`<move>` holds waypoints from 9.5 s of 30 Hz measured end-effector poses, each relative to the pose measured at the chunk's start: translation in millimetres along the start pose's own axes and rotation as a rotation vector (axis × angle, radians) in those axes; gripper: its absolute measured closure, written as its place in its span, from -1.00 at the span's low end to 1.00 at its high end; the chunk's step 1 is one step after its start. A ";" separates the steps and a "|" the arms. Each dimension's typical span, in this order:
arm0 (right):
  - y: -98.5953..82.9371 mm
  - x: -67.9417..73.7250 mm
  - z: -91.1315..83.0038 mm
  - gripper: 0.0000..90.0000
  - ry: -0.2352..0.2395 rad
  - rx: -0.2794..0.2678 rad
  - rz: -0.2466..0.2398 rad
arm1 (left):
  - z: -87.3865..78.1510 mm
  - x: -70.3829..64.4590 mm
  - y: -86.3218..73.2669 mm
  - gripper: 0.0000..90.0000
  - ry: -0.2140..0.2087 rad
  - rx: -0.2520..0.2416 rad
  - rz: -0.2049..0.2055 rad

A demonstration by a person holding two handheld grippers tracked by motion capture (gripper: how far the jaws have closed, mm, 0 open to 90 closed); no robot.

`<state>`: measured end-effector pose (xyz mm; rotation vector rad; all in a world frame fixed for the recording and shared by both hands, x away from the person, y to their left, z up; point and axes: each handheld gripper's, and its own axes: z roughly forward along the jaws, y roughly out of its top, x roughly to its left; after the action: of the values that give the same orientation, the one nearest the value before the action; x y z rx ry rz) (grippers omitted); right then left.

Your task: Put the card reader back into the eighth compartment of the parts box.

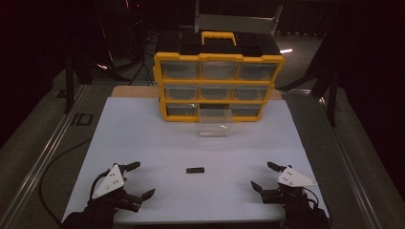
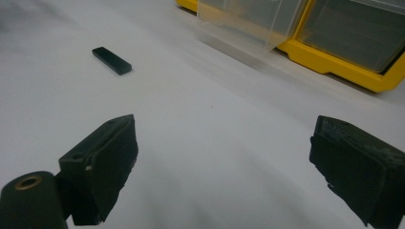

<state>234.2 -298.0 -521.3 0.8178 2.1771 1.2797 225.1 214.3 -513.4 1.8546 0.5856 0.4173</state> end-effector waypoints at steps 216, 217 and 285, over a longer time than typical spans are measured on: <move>3.3 1.6 -3.4 -0.80 0.014 -0.015 -0.001 | 165.0 2.2 97.3 0.63 -0.255 0.425 0.147; 3.4 1.6 -3.5 -0.80 0.015 -0.015 -0.001 | 165.0 2.5 99.1 0.63 -0.252 0.425 0.150; 4.1 3.2 -4.6 -0.80 0.017 -0.021 -0.007 | 192.8 40.3 188.7 0.63 -0.065 0.303 0.063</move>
<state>229.9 -296.9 -516.0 0.7931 2.1742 1.3077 399.6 36.4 -402.4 2.1724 0.5718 0.3209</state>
